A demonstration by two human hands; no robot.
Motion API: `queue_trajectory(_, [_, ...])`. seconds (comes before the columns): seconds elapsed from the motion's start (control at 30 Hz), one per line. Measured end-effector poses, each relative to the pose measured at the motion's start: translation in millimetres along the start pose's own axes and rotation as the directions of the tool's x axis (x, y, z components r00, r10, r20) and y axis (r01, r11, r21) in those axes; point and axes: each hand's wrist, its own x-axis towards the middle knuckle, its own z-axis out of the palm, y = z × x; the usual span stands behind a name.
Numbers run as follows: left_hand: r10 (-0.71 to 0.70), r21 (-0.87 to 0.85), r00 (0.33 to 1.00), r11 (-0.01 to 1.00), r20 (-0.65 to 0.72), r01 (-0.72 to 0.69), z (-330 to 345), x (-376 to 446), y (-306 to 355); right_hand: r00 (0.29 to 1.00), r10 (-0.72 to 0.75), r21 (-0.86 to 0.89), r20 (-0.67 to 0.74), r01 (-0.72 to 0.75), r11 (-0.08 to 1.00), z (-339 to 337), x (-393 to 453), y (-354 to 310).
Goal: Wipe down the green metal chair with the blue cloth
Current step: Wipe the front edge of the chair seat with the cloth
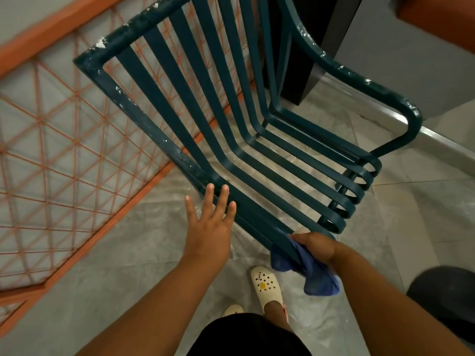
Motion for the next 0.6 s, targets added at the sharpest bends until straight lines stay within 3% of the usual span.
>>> queue_trajectory(0.07, [0.005, -0.018, 1.0, 1.0, 0.007, -0.005, 0.3, -0.5, -0.1, 0.992, 0.095, -0.015, 0.085, -0.094, 0.995, -2.3, 2.6, -16.6])
queue_trajectory(0.17, [-0.011, -0.049, 1.0, 0.999, -0.007, 0.011, 2.5, 0.6, 0.5, 0.985, 0.072, 0.048, 0.159, -0.08, 0.996, 7.9, 10.9, -44.7])
queue_trajectory(0.27, [-0.046, -0.089, 0.999, 0.995, -0.015, 0.045, 3.8, 0.2, 1.5, 0.996, -0.041, 0.107, 0.081, 0.032, 0.994, 28.1, 16.7, -69.1])
queue_trajectory(0.37, [-0.113, -0.2, 0.993, 0.974, -0.038, 0.103, 10.0, -0.5, 1.7, 0.964, -0.249, 0.121, -0.097, 0.26, 0.958, 49.6, 17.4, -85.6])
queue_trajectory(0.5, [-0.313, -0.465, 0.932, 0.863, -0.182, 0.199, 19.0, -0.1, 0.9, 0.777, -0.542, 0.053, -0.319, 0.586, 0.809, 76.2, 7.3, -101.1])
queue_trajectory(0.6, [-0.494, -0.605, 0.856, 0.731, -0.15, 0.316, 20.2, 2.9, -5.6, 0.561, -0.796, -0.189, -0.228, 0.776, 0.601, 98.7, 7.7, -111.9])
